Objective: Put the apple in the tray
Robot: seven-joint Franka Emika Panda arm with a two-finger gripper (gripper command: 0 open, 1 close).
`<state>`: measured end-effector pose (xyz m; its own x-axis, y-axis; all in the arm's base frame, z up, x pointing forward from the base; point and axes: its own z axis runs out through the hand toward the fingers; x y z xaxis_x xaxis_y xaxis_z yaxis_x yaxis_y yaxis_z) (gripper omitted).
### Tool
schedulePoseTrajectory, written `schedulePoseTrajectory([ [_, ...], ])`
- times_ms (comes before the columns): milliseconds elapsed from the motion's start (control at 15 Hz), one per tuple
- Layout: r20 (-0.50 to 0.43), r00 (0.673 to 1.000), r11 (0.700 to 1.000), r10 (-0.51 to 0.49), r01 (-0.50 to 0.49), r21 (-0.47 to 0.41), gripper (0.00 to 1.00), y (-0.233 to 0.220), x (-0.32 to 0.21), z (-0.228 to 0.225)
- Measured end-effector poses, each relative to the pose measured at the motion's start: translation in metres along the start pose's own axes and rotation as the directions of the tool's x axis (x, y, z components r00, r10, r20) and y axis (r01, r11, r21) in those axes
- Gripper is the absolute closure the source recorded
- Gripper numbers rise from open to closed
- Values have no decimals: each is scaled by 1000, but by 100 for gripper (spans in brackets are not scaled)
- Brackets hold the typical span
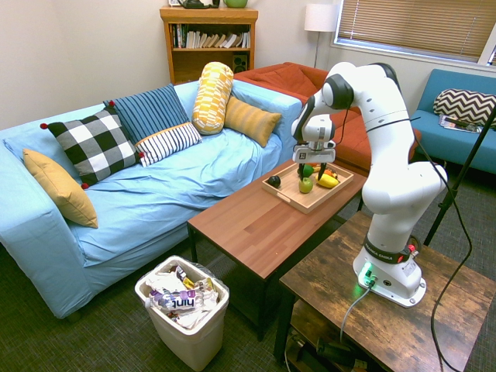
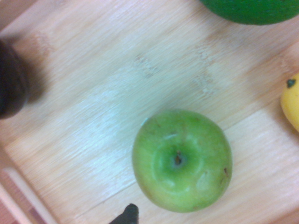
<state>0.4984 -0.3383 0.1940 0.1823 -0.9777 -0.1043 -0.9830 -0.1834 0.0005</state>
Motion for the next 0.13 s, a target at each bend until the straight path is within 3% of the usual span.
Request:
schedulePoseTrajectory([
  [133, -18, 1000, 1000, -16, 17, 25, 0, 13, -18, -29],
])
